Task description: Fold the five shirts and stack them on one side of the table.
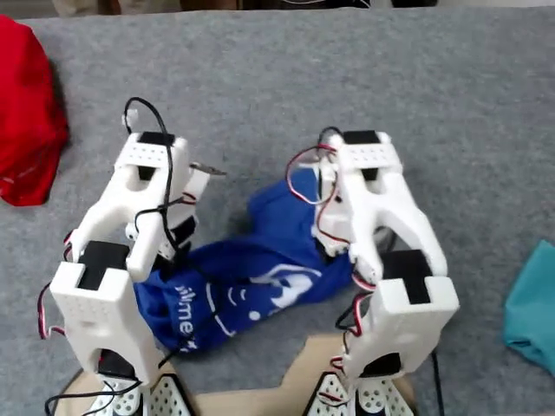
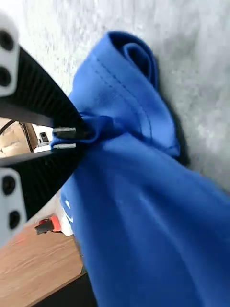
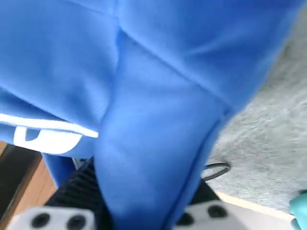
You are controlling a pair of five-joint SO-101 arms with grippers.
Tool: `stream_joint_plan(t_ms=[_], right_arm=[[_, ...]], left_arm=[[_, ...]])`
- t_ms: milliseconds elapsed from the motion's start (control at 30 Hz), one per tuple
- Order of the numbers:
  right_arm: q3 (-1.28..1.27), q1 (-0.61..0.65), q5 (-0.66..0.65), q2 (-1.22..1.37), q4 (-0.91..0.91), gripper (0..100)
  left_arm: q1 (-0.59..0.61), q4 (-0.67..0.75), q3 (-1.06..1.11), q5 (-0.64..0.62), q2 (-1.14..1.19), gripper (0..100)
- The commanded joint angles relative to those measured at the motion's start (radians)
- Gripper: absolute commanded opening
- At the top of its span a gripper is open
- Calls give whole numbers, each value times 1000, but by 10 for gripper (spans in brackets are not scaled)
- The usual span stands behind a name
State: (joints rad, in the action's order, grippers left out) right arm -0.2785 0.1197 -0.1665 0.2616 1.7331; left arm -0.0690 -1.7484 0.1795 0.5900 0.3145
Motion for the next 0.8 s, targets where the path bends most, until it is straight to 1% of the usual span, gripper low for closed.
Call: stream_joint_plan(t_ms=[0, 233, 367, 433, 500, 667, 767], right_arm=[[-58, -62, -54, -61, -9, 5], [-125, -127, -135, -62, -3, 21], [-114, -122, -133, -62, 29, 130], [-85, -111, -133, -62, 49, 178], [-61, -111, -133, -71, 49, 205], [-4, -107, -133, -171, 52, 227], [16, -110, -132, -262, 54, 263]], left_arm=[[-11, -9, 6, -21, -58, 20], [-11, -9, 8, -28, -58, 20], [-11, -8, 9, 23, -56, 22], [-11, 6, -5, 5, -58, 24], [-6, 8, -37, -35, -58, 29], [-3, 8, -120, -103, -58, 148], [0, 8, -203, -189, -58, 197]])
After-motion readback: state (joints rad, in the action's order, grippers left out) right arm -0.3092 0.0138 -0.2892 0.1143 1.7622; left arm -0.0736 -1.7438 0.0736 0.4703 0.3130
